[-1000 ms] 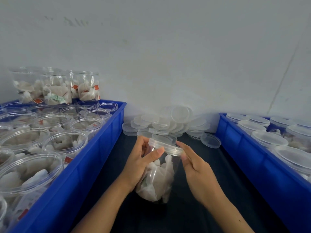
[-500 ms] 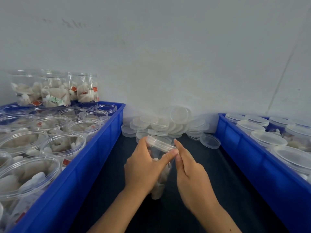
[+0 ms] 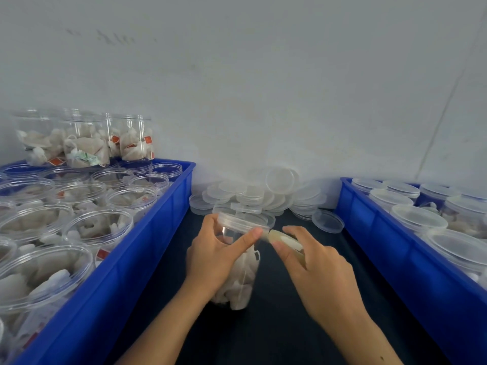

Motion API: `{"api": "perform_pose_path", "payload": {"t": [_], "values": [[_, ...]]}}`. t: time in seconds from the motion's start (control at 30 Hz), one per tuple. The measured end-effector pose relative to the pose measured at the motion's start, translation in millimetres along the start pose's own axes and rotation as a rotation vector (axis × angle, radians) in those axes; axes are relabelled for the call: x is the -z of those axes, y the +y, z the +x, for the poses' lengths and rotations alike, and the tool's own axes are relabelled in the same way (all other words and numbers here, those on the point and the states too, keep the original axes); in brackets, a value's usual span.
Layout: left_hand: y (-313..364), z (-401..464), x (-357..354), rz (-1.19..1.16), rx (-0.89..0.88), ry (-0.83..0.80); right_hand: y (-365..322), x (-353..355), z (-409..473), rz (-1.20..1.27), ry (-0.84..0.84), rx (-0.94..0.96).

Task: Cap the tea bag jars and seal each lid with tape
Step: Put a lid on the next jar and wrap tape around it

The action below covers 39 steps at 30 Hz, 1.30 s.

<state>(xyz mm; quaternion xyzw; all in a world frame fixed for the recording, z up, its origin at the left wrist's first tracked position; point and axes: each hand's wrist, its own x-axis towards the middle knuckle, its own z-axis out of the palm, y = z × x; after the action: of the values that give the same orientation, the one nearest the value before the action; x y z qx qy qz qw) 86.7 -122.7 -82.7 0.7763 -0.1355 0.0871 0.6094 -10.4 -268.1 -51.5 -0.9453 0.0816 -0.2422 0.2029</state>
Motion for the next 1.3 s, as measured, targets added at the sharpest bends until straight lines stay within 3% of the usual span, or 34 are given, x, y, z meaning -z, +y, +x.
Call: {"api": "perform_pose_path", "payload": {"t": [0.17, 0.4, 0.83, 0.93, 1.1, 1.3], "values": [[1, -1, 0, -0.058, -0.019, -0.038, 10, 3, 4, -0.140, 0.084, -0.001], [4, 0, 5, -0.237, -0.007, -0.158, 10, -4, 5, -0.031, 0.021, -0.013], [-2, 1, 5, -0.387, 0.028, -0.283, 2, -14, 3, -0.105, 0.050, 0.026], [1, -4, 1, -0.249, -0.080, -0.200, -1, -19, 1, -0.118, 0.053, 0.010], [14, -13, -10, 0.293, -0.238, 0.070, 1, -23, -2, -0.207, 0.123, -0.016], [16, -22, -27, 0.375, -0.146, 0.064, -3, -24, -6, -0.196, 0.153, 0.010]]}}
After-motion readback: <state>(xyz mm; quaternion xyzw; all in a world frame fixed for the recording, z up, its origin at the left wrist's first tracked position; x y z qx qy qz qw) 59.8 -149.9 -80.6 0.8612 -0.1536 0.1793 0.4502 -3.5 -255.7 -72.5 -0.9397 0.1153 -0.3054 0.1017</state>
